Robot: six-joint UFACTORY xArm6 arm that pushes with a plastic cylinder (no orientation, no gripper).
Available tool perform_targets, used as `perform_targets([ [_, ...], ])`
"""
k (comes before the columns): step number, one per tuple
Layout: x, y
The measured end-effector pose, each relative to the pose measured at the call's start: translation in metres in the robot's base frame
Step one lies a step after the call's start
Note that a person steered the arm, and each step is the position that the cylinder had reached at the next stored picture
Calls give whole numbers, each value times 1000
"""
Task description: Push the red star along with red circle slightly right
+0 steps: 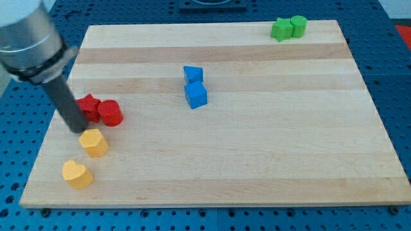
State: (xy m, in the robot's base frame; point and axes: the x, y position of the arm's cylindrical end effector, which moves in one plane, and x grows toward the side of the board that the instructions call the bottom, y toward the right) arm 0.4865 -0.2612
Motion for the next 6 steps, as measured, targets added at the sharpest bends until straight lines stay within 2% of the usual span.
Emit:
perform_targets([
  [1, -8, -43],
  [2, -43, -36],
  [3, -55, 3],
  [5, -27, 50],
  [6, -31, 24],
])
